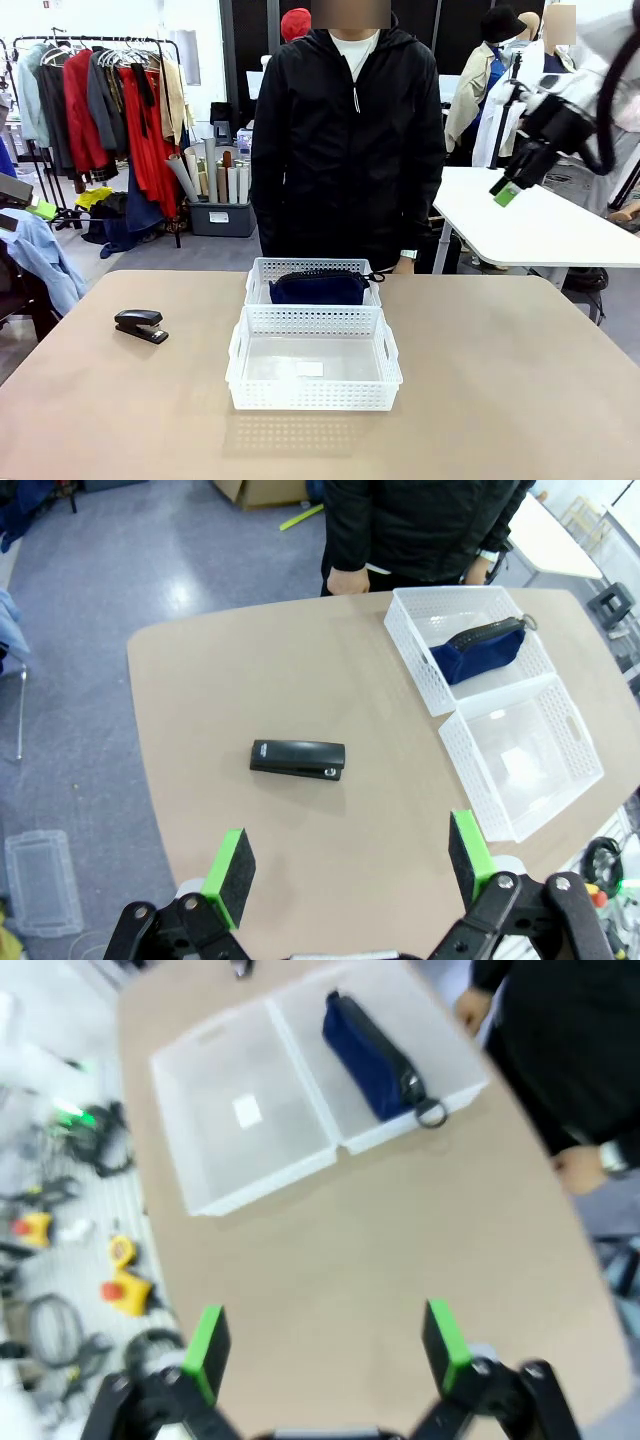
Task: Distribute items into two baskets.
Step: Pick up the Stapler that the person points to.
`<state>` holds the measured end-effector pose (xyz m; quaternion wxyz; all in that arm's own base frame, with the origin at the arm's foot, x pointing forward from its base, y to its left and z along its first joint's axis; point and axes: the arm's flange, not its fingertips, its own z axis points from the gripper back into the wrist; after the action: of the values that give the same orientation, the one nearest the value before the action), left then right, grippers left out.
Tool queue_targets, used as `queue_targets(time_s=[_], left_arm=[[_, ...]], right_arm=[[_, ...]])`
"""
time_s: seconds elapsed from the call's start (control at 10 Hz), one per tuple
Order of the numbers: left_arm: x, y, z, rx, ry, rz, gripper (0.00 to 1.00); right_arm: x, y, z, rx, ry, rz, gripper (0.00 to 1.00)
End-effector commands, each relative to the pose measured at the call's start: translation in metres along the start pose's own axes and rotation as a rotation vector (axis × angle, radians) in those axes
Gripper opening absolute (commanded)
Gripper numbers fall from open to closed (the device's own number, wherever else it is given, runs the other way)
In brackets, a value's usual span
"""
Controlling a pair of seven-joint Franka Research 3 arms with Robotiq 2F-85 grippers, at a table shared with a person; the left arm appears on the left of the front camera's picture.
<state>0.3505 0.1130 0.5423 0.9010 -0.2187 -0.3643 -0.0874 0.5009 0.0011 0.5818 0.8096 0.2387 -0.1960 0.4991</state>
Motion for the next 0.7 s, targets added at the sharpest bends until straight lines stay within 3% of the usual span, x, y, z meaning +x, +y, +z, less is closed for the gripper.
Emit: queue_targets(time_s=[0.0,0.4,0.6], left_arm=[[0.000,0.001,0.000,-0.010,-0.003,-0.002,1.00],[0.000,0.001,0.000,-0.010,-0.003,-0.002,1.00],[0.000,0.001,0.000,-0.010,-0.003,-0.002,1.00]], right_arm=[[-0.041,0.036,0.009,-0.022,-0.115,-0.049,1.00],[-0.101,0.081,0.022,-0.010,-0.183,-0.133,1.00],[-0.127,0.075,0.015,0.002,-0.253,-0.157,1.00]])
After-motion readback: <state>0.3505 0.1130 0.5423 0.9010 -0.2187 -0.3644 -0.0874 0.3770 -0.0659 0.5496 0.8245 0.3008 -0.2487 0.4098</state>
